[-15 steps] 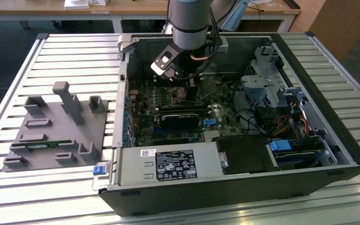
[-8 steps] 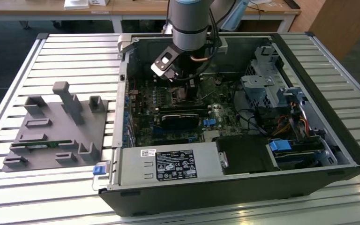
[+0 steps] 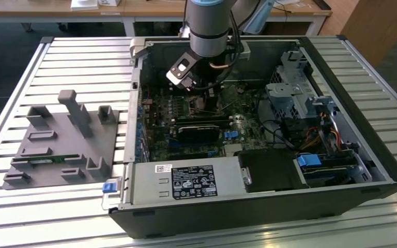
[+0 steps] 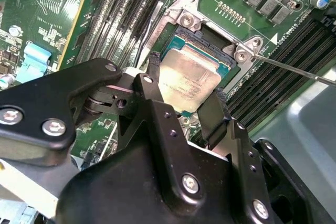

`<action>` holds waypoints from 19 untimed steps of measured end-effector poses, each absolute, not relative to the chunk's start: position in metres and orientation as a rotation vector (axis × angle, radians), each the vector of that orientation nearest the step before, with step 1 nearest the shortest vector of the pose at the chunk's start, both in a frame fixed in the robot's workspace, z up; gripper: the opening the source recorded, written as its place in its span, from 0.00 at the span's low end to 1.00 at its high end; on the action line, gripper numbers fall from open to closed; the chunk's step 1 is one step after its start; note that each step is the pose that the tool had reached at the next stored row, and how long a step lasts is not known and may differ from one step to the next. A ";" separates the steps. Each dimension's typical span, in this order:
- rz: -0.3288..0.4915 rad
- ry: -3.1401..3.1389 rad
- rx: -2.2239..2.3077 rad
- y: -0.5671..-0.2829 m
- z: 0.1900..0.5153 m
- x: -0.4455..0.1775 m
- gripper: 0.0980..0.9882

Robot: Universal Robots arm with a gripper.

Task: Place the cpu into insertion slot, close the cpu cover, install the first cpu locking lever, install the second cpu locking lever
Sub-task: 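Place the cpu into insertion slot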

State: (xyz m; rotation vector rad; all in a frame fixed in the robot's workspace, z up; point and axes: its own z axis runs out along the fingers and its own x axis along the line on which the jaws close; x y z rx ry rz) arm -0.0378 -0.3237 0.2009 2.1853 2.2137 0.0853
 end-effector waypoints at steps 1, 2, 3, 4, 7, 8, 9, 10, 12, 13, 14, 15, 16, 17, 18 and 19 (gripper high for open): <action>0.085 2.214 2.185 -0.324 0.201 -0.038 0.49; 0.085 2.214 2.185 -0.323 0.200 -0.038 0.49; 0.085 2.215 2.184 -0.323 0.200 -0.038 0.49; 0.085 2.215 2.184 -0.323 0.199 -0.038 0.49; 0.085 2.215 2.184 -0.323 0.198 -0.038 0.49; 0.085 2.215 2.184 -0.323 0.198 -0.038 0.49; 0.085 2.215 2.184 -0.323 0.197 -0.038 0.49; 0.085 2.215 2.184 -0.323 0.197 -0.038 0.49; 0.085 2.215 2.184 -0.323 0.196 -0.038 0.49; 0.085 2.215 2.184 -0.323 0.196 -0.038 0.49; 0.085 2.215 2.184 -0.323 0.196 -0.038 0.49; 0.085 2.215 2.184 -0.323 0.195 -0.038 0.49; 0.085 2.215 2.184 -0.323 0.195 -0.038 0.49; 0.085 2.215 2.184 -0.323 0.194 -0.038 0.49; 0.085 2.215 2.184 -0.323 0.194 -0.038 0.49; 0.084 2.215 2.184 -0.323 0.194 -0.038 0.49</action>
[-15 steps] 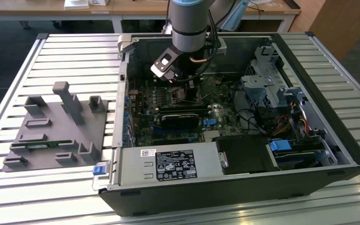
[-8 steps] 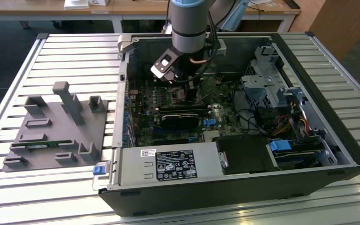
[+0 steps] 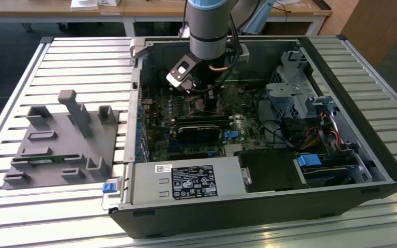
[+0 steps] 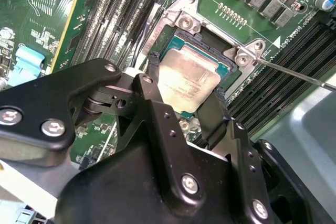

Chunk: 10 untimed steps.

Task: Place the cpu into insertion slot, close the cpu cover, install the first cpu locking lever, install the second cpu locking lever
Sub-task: 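Place the cpu into insertion slot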

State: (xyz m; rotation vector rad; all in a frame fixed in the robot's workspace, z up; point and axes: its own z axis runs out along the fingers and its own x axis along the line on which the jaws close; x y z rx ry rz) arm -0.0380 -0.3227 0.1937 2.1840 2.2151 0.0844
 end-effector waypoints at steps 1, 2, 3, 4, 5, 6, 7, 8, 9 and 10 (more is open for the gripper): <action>0.084 2.215 2.184 -0.323 0.194 -0.038 0.49; 0.084 2.215 2.184 -0.323 0.193 -0.038 0.49; 0.085 2.215 2.184 -0.323 0.193 -0.038 0.49; 0.085 2.215 2.184 -0.323 0.193 -0.038 0.49; 0.085 2.215 2.184 -0.323 0.193 -0.038 0.49; 0.085 2.215 2.184 -0.323 0.193 -0.038 0.49; 0.085 2.215 2.184 -0.323 0.193 -0.038 0.49; 0.085 2.215 2.184 -0.323 0.193 -0.038 0.49; 0.085 2.215 2.184 -0.323 0.193 -0.038 0.49; 0.085 2.215 2.184 -0.323 0.193 -0.038 0.49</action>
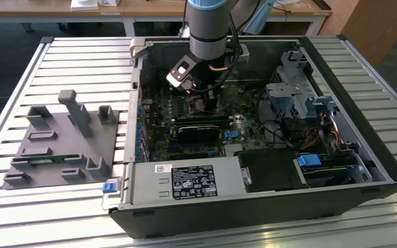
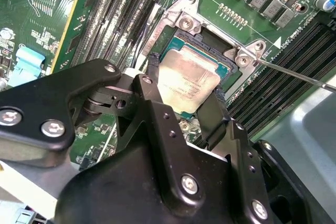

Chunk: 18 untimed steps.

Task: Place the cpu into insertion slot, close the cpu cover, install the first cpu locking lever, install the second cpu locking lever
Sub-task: 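Place the cpu into insertion slot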

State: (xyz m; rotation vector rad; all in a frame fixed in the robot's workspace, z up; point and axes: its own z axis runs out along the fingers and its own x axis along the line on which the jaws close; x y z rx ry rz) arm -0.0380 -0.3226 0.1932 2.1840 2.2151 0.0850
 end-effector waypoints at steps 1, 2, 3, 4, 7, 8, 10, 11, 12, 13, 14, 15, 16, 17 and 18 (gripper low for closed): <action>0.085 2.215 2.184 -0.323 0.193 -0.038 0.49; 0.085 2.215 2.184 -0.323 0.193 -0.038 0.49; 0.086 2.215 2.184 -0.322 0.194 -0.038 0.49; 0.086 2.215 2.184 -0.323 0.195 -0.038 0.49; 0.085 2.215 2.184 -0.323 0.196 -0.039 0.49; 0.085 2.215 2.184 -0.323 0.195 -0.039 0.49; 0.085 2.214 2.185 -0.322 0.195 -0.039 0.49; 0.085 2.214 2.185 -0.322 0.195 -0.039 0.49; 0.085 2.214 2.185 -0.322 0.195 -0.039 0.49; 0.085 2.214 2.185 -0.322 0.195 -0.039 0.49; 0.085 2.214 2.185 -0.322 0.194 -0.039 0.49; 0.085 2.214 2.185 -0.322 0.194 -0.039 0.49; 0.085 2.214 2.185 -0.321 0.194 -0.039 0.49; 0.085 2.214 2.185 -0.321 0.193 -0.039 0.49; 0.085 2.214 2.185 -0.321 0.193 -0.039 0.49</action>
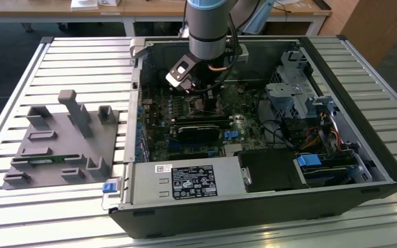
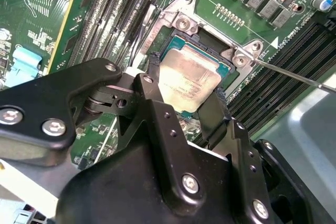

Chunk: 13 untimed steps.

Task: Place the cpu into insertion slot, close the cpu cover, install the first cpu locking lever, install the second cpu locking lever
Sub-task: 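Place the cpu into insertion slot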

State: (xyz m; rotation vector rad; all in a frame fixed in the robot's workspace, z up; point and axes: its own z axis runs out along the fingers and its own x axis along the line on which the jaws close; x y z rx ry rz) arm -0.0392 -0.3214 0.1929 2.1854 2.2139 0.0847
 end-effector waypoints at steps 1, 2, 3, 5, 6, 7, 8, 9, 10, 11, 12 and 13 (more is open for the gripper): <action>0.084 2.214 2.185 -0.321 0.193 -0.039 0.49; 0.084 2.214 2.185 -0.321 0.193 -0.039 0.49; 0.084 2.214 2.185 -0.321 0.193 -0.039 0.49; 0.085 2.214 2.185 -0.321 0.192 -0.039 0.49; 0.085 2.214 2.185 -0.321 0.192 -0.039 0.49; 0.085 2.214 2.185 -0.321 0.192 -0.039 0.49; 0.085 2.214 2.185 -0.321 0.192 -0.039 0.49; 0.085 2.214 2.185 -0.321 0.192 -0.039 0.49; 0.085 2.214 2.185 -0.321 0.192 -0.039 0.49; 0.086 2.214 2.185 -0.321 0.192 -0.039 0.51; 0.086 2.214 2.185 -0.321 0.192 -0.039 0.51; 0.085 2.214 2.185 -0.321 0.192 -0.039 0.58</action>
